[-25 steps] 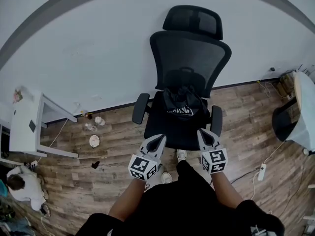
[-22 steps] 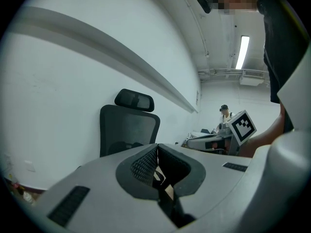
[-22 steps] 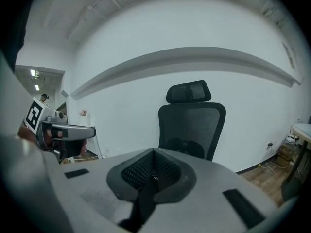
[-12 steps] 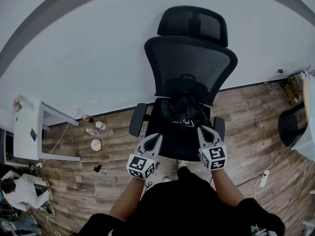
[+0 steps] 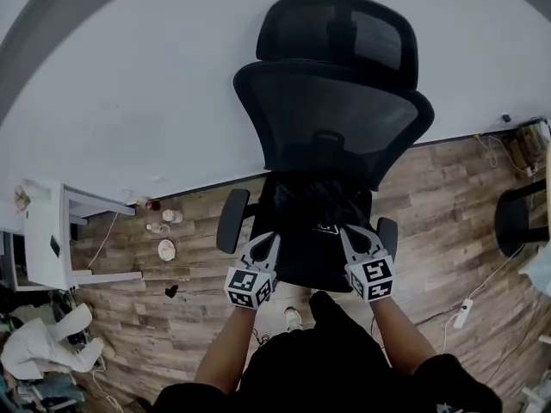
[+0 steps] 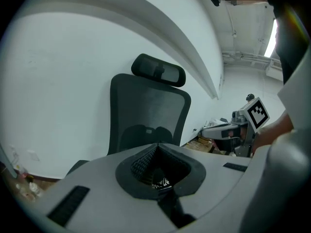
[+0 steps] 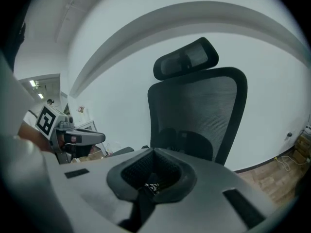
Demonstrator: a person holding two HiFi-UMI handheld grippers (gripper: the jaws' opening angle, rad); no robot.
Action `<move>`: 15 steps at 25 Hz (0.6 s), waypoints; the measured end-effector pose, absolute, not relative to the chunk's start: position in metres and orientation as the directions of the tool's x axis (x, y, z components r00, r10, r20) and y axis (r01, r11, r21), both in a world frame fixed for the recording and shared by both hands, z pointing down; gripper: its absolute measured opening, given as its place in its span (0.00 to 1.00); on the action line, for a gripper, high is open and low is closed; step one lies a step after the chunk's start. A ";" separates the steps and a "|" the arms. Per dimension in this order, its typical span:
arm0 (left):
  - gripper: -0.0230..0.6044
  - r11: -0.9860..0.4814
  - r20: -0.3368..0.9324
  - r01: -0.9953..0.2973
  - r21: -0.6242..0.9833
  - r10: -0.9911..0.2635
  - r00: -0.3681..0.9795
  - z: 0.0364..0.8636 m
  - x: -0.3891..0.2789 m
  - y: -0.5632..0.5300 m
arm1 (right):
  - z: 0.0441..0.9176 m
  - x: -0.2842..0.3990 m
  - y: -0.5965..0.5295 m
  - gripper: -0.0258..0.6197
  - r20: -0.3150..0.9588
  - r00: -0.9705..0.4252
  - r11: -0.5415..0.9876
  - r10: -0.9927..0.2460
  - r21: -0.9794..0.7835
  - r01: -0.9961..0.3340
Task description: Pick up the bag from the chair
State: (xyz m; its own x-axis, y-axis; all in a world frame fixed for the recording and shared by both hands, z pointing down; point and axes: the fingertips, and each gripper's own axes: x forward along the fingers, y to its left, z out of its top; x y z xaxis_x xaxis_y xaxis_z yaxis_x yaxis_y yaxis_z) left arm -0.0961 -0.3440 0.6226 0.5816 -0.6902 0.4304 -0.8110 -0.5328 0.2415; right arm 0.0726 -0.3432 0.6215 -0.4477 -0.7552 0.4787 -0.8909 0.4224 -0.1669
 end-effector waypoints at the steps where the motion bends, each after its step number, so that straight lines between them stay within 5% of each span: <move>1: 0.07 -0.527 0.445 -0.814 0.246 -0.684 0.577 0.631 -0.095 -0.351 | 0.628 0.072 -0.349 0.07 0.485 -0.456 0.427 -0.746 -0.178 -0.887; 8: 0.08 -0.494 0.516 -0.823 0.280 -0.646 0.563 0.680 -0.097 -0.400 | 0.667 0.067 -0.395 0.09 0.524 -0.465 0.433 -0.714 -0.191 -0.881; 9: 0.09 -0.468 0.530 -0.832 0.297 -0.644 0.551 0.688 -0.100 -0.408 | 0.674 0.066 -0.401 0.22 0.533 -0.471 0.433 -0.703 -0.204 -0.878; 12: 0.42 -0.344 0.575 -0.835 0.428 -0.609 0.546 0.726 -0.105 -0.431 | 0.698 0.068 -0.421 0.55 0.570 -0.482 0.430 -0.665 -0.235 -0.871; 15: 0.57 -0.275 0.628 -0.834 0.479 -0.557 0.544 0.765 -0.108 -0.446 | 0.722 0.069 -0.438 0.61 0.606 -0.499 0.431 -0.619 -0.269 -0.862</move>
